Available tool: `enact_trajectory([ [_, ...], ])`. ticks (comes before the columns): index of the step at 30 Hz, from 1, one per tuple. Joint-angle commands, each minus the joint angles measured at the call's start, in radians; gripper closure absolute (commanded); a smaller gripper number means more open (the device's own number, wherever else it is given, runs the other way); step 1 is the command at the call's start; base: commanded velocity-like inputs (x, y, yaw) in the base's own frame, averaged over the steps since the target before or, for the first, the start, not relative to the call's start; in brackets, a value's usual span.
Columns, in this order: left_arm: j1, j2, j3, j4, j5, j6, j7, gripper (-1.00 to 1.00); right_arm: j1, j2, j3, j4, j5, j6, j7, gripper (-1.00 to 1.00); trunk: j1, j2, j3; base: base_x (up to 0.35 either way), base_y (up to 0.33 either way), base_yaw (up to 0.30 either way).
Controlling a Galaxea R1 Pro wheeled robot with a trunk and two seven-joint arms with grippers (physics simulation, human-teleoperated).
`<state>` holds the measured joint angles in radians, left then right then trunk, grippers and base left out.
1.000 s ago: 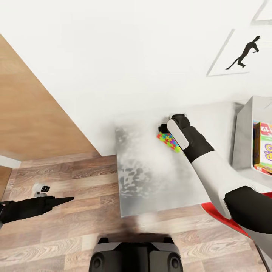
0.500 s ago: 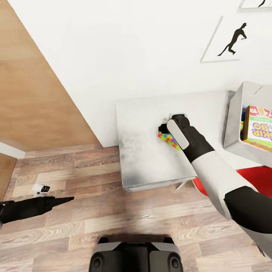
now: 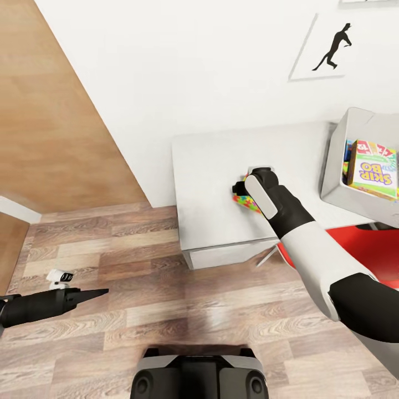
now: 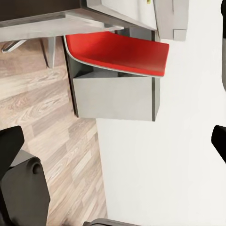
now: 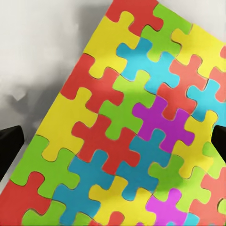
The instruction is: Put all the toys in the child's room - the three board games (two on the bed and one on the table), the two jigsaw puzzles on the table, and the tennis ball on the table - inside the toy box on the table in the child's room.
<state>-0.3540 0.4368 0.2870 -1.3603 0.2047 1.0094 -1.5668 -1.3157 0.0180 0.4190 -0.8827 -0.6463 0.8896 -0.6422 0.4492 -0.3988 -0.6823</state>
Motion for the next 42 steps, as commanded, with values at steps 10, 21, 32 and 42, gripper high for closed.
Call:
enact_trajectory([
  [10,0.0,0.0,0.0,0.0,-0.001,0.011,-0.004,-1.0,0.0,0.002,0.001,0.05,-0.031,-0.004,-0.01,-1.0,0.001,-0.001,-0.001,-0.005,0.0,0.0],
  [21,0.0,0.0,0.0,0.0,-0.001,0.011,-0.004,-1.0,-0.002,0.003,0.001,0.045,-0.03,-0.004,-0.01,-1.0,0.001,-0.001,-0.001,0.019,0.0,0.0],
  [32,0.0,-0.001,0.0,0.0,-0.001,0.011,-0.004,-1.0,-0.004,0.005,-0.007,0.031,-0.032,-0.004,-0.01,-1.0,0.001,-0.001,-0.001,0.049,0.0,0.0],
  [42,0.0,-0.001,0.001,0.0,0.0,0.011,-0.004,-1.0,-0.027,0.004,-0.028,0.018,-0.032,-0.003,-0.016,-1.0,0.001,-0.001,-0.001,0.014,-0.018,0.0],
])
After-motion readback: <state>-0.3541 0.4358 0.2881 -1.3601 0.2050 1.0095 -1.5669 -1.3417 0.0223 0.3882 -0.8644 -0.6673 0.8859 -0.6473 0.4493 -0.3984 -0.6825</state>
